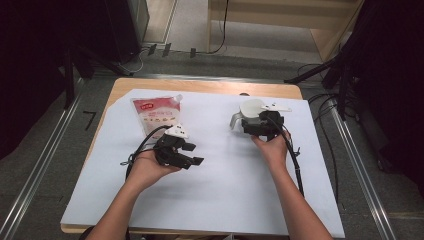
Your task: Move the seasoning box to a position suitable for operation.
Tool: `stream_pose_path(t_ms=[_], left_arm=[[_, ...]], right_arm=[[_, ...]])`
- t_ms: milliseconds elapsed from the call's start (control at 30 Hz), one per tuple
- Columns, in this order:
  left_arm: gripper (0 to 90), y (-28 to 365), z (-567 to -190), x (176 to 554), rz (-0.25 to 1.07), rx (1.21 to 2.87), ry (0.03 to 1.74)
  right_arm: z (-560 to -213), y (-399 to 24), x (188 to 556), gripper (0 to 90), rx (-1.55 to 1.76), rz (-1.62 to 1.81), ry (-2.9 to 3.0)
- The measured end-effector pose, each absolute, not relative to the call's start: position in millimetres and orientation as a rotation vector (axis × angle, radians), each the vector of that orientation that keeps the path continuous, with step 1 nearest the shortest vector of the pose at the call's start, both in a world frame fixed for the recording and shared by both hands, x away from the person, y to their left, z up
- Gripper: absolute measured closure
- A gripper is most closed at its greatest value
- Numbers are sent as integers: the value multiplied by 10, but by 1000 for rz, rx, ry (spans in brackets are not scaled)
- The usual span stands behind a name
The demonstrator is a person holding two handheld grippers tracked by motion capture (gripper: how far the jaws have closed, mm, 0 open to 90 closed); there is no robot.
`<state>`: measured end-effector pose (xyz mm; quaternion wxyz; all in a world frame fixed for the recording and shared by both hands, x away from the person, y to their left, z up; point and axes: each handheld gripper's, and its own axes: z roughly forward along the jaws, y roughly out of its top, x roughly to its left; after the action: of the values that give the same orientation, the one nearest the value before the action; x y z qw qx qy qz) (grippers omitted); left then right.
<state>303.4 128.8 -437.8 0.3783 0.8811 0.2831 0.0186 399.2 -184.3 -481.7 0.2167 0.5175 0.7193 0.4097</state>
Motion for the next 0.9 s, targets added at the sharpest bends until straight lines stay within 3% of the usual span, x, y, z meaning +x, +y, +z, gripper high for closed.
stream_pose_path(t_ms=[433,633,733,900], left_arm=[[408,1296,-4382,3038,44,2250,723],[409,1301,-4395,3049,47,2268,730],[409,1301,-4396,3051,45,2267,729],[406,1302,-4400,3060,67,2282,744]], right_arm=[[-4902,-1755,4143,37,1451,1128,1987],[-4966,-1769,4195,72,1482,1152,1972],[-4961,-1754,4189,131,1439,1150,1965],[-4953,-1752,4187,136,1439,1141,1970]])
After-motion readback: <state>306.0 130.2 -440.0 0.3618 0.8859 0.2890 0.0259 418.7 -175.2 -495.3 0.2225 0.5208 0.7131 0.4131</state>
